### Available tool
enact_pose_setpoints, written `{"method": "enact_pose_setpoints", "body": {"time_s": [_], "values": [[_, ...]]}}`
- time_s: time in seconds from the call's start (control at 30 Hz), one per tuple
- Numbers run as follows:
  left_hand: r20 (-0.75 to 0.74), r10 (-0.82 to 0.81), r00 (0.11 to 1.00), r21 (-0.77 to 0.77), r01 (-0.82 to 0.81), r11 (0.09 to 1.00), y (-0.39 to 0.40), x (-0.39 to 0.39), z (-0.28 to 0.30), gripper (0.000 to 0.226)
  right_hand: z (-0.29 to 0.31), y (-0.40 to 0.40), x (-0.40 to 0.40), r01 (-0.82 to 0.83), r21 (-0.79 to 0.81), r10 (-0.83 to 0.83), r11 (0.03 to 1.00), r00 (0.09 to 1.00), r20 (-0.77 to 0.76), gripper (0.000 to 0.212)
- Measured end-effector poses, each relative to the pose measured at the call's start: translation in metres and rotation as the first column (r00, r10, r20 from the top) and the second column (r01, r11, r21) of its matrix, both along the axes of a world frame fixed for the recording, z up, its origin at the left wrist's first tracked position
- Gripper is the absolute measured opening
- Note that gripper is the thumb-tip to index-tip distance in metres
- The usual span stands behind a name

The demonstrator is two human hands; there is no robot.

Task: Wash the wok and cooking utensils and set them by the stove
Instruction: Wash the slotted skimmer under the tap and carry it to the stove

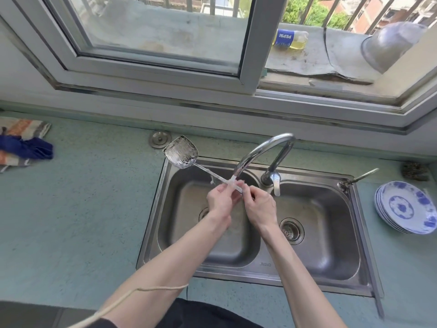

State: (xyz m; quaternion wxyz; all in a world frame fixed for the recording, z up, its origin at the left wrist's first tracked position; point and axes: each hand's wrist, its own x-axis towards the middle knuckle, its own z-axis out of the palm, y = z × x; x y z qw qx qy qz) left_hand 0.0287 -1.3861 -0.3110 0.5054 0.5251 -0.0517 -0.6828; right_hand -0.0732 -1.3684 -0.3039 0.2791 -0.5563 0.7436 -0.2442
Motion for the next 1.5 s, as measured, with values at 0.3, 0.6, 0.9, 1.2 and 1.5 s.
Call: {"method": "enact_pose_setpoints", "body": {"time_s": [0.3,0.6,0.9,1.2,1.5], "values": [[-0.001,0.010,1.000,0.016,-0.010,1.000,-0.013,0.017,-0.001,0.016,-0.001,-0.004,-0.002,-0.090,-0.021,0.091,0.996,0.996,0.009,0.054],[0.042,0.288,0.957,0.201,-0.290,0.936,-0.053,0.049,-0.009,0.018,0.005,0.016,-0.042,-0.061,-0.027,0.063,0.998,0.995,0.072,0.050],[0.012,0.211,0.977,0.018,-0.212,0.977,-0.053,0.057,0.004,0.025,-0.005,0.019,-0.047,-0.068,-0.005,0.067,0.998,0.976,0.208,0.049],[-0.021,0.009,1.000,-0.022,-0.010,1.000,-0.003,0.003,0.000,0.021,-0.001,0.003,-0.022,-0.120,0.004,0.116,0.993,0.967,0.227,0.045],[-0.062,0.074,0.995,0.058,-0.070,0.996,0.000,0.011,-0.001,0.019,-0.002,0.012,-0.016,-0.152,-0.009,0.152,0.988,0.973,0.172,0.045]]}}
